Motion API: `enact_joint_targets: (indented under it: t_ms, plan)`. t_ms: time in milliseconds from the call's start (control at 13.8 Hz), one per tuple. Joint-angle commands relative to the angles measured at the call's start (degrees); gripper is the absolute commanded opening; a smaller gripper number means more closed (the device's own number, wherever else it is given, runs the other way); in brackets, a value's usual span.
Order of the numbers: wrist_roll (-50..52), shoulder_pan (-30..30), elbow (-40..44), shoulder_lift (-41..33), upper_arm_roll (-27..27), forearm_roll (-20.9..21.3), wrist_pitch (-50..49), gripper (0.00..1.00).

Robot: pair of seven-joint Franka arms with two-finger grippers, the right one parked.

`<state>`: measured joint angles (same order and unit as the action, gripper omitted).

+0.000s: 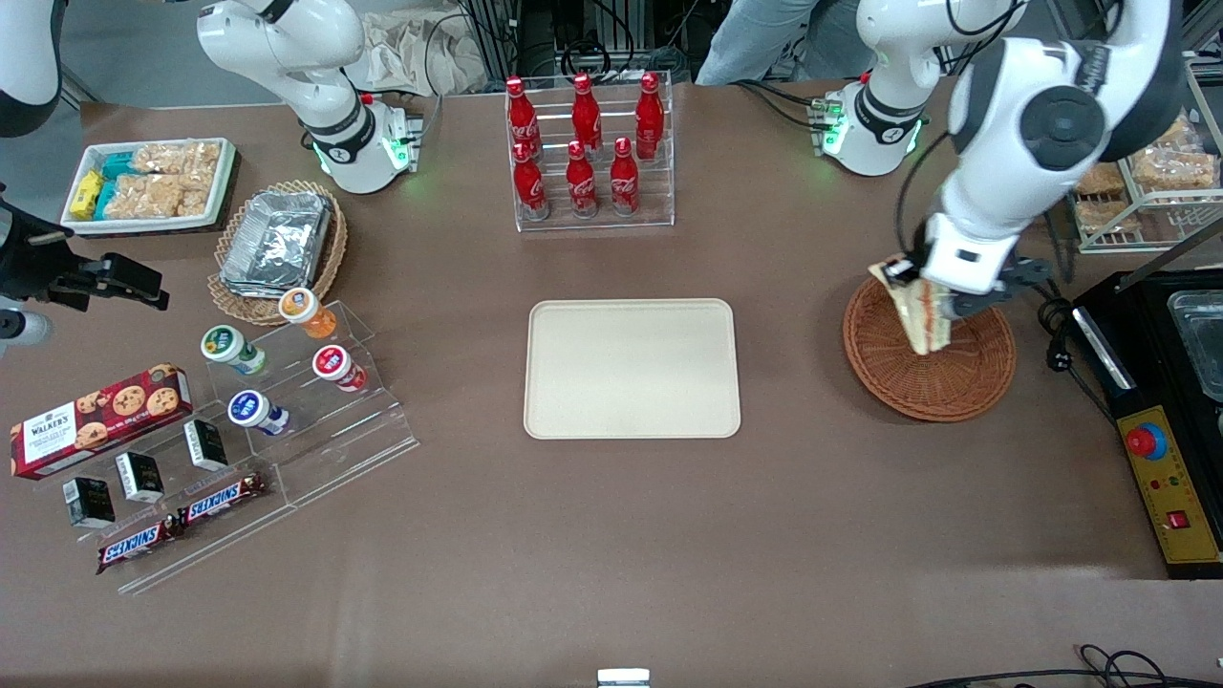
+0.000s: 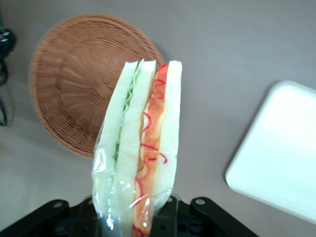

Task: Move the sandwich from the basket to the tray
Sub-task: 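Lift the sandwich out of the basket and carry it toward the tray, then lower the sandwich onto the tray and open the left gripper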

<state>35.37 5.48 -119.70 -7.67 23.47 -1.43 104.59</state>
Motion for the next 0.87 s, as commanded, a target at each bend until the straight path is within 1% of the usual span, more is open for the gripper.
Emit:
enact_joint_targets:
  t_ms: [0, 72, 145, 290, 362, 507, 580, 725, 797]
  plan:
    - [-7.2, -0.3, 6.6, 5.2, 3.2, -2.2, -3.1, 0.0]
    - [-7.3, -1.5, 7.3, 6.0, 4.6, -4.7, -2.2, 0.0]
    - [-6.7, -2.4, 8.0, 7.1, 5.8, -5.2, -0.6, 0.0]
    - [-2.6, -4.7, 8.3, 10.1, 8.2, -4.7, 3.7, 0.0]
    - [1.2, -6.3, 8.3, 12.3, 8.8, -3.9, 6.2, 0.0]
    - [7.4, -9.6, 8.2, 17.1, 8.8, 0.8, 10.8, 0.0]
    - [8.6, -10.2, 8.3, 19.4, 8.8, 2.4, 12.3, 0.0]
    - [8.9, -10.3, 7.8, 23.2, 8.8, 3.4, 16.5, 0.0]
    - [9.9, -10.8, 7.9, 25.7, 8.8, 5.3, 18.3, 0.0]
